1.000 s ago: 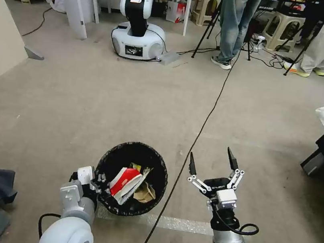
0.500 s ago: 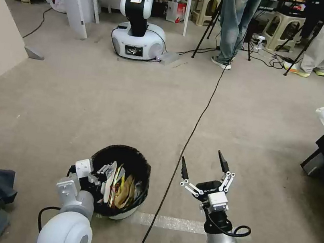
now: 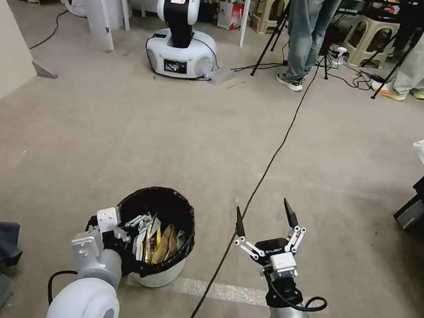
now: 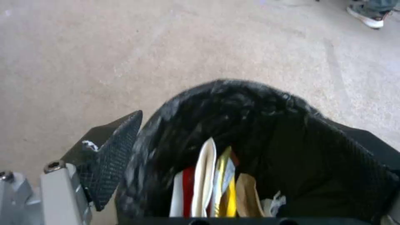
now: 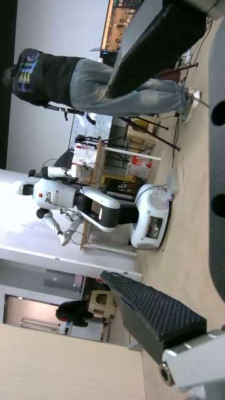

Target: Pick up the trash bin, then pick up the garbage from the floor and place it into the trash bin.

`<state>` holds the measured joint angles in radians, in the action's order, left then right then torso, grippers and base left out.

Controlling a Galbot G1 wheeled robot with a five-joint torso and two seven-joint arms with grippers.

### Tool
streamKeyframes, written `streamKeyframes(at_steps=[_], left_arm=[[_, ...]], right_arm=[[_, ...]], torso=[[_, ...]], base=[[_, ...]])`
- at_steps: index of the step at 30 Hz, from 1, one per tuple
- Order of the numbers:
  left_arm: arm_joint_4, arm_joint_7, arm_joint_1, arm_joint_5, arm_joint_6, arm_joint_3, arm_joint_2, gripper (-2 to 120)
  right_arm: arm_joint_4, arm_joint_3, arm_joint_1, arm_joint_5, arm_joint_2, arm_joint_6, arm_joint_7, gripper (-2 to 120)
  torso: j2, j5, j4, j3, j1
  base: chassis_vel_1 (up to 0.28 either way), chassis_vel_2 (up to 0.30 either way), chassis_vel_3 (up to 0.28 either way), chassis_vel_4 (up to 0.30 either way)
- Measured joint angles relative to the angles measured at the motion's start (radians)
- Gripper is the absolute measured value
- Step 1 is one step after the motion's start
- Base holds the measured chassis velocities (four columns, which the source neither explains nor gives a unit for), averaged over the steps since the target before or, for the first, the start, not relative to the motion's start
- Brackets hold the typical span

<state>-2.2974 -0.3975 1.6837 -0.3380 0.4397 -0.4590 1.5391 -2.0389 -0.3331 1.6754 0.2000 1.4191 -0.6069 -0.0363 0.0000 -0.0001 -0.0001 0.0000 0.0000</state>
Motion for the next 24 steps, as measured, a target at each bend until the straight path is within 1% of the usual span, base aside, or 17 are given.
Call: streamKeyframes(at_steps=[2, 3, 5, 6, 8, 9, 10, 11, 12, 14, 15, 17, 19, 20, 21, 24], left_arm=[[-0.015, 0.013, 0.023, 0.046, -0.039, 0.006, -0.003, 97], [-0.015, 0.013, 0.023, 0.046, -0.039, 0.006, -0.003, 97], [-0.031, 0.04, 0.063, 0.137, -0.124, 0.01, -0.009, 99], [-0.031, 0.04, 0.063, 0.137, -0.124, 0.01, -0.009, 99], [-0.035, 0.068, 0.092, 0.229, -0.212, 0.016, -0.013, 99], [-0.035, 0.074, 0.095, 0.242, -0.223, 0.016, -0.014, 99], [-0.029, 0.121, 0.113, 0.317, -0.295, 0.023, -0.019, 99], [-0.029, 0.121, 0.113, 0.317, -0.295, 0.023, -0.019, 99], [-0.015, 0.157, 0.122, 0.369, -0.359, 0.029, -0.02, 99], [0.011, 0.203, 0.133, 0.437, -0.468, 0.037, -0.021, 100], [0.011, 0.203, 0.133, 0.437, -0.468, 0.037, -0.021, 100], [0.053, 0.239, 0.148, 0.496, -0.583, 0.045, -0.017, 100], [0.059, 0.241, 0.15, 0.502, -0.597, 0.046, -0.017, 100], [0.079, 0.252, 0.156, 0.523, -0.645, 0.05, -0.014, 100], [0.086, 0.254, 0.158, 0.53, -0.661, 0.05, -0.013, 100], [0.101, 0.256, 0.158, 0.542, -0.69, 0.05, -0.01, 100]], right_arm=[[-0.003, 0.003, -0.004, -0.013, 0.004, 0.003, -0.016, 100], [-0.003, 0.003, -0.004, -0.013, 0.004, 0.003, -0.016, 100], [-0.015, 0.016, -0.006, -0.041, 0.009, 0.031, -0.062, 100], [-0.015, 0.016, -0.006, -0.041, 0.009, 0.031, -0.062, 100], [-0.019, 0.025, -0.01, -0.044, 0.017, 0.058, -0.108, 100], [-0.019, 0.025, -0.01, -0.044, 0.018, 0.06, -0.113, 100], [-0.02, 0.023, -0.008, -0.038, 0.027, 0.072, -0.135, 100], [-0.02, 0.023, -0.008, -0.038, 0.027, 0.072, -0.135, 100], [-0.022, 0.017, -0.004, -0.032, 0.033, 0.075, -0.14, 100], [-0.025, 0.009, 0.001, -0.019, 0.043, 0.076, -0.142, 100], [-0.025, 0.009, 0.001, -0.019, 0.043, 0.076, -0.142, 100], [-0.025, 0.007, 0.002, -0.01, 0.05, 0.078, -0.143, 100], [-0.025, 0.007, 0.003, -0.009, 0.05, 0.078, -0.143, 100], [-0.025, 0.008, 0.005, -0.006, 0.053, 0.078, -0.141, 100], [-0.025, 0.008, 0.007, -0.006, 0.053, 0.078, -0.14, 100], [-0.021, 0.009, 0.009, -0.006, 0.054, 0.078, -0.136, 100]], torso=[[0.0, 0.0001, 0.0, 0.0, 0.0], [0.0, 0.0001, 0.0, 0.0, 0.0], [0.0, 0.0, 0.0001, 0.0, 0.0], [0.0, 0.0, 0.0001, 0.0, 0.0], [0.0, 0.0001, 0.0001, 0.0, 0.0], [0.0, 0.0001, 0.0001, 0.0, 0.0], [0.0, 0.0002, 0.0001, 0.0, 0.0], [0.0, 0.0002, 0.0001, 0.0, 0.0], [0.0, 0.0, 0.0001, 0.0, 0.0], [0.0, 0.0002, -0.0002, 0.0, 0.0], [0.0, 0.0002, -0.0002, 0.0, 0.0], [0.0, 0.0001, 0.0, 0.0, 0.0], [0.0, 0.0002, 0.0, 0.0, 0.0], [0.0, 0.0, 0.0001, 0.0, 0.0], [0.0, 0.0001, 0.0001, 0.0, 0.0], [0.0, 0.0001, 0.0001, 0.0, 0.0]], base=[[0.0, 0.0, 0.0, 0.0], [0.0, 0.0, 0.0, 0.0], [0.0, 0.0, 0.0, 0.0], [0.0, 0.0, 0.0, 0.0], [0.0, 0.0, 0.0, 0.0], [0.0, 0.0, 0.0, 0.0], [0.0, 0.0, 0.0, 0.0], [0.0, 0.0, 0.0, 0.0], [0.0, 0.0, 0.0, 0.0], [0.0, 0.0, 0.0, 0.0], [0.0, 0.0, 0.0, 0.0], [0.0, 0.0, 0.0, 0.0], [0.0, 0.0, 0.0, 0.0], [0.0, 0.0, 0.0, 0.0], [0.0, 0.0, 0.0, 0.0], [0.0, 0.0, 0.0, 0.0]])
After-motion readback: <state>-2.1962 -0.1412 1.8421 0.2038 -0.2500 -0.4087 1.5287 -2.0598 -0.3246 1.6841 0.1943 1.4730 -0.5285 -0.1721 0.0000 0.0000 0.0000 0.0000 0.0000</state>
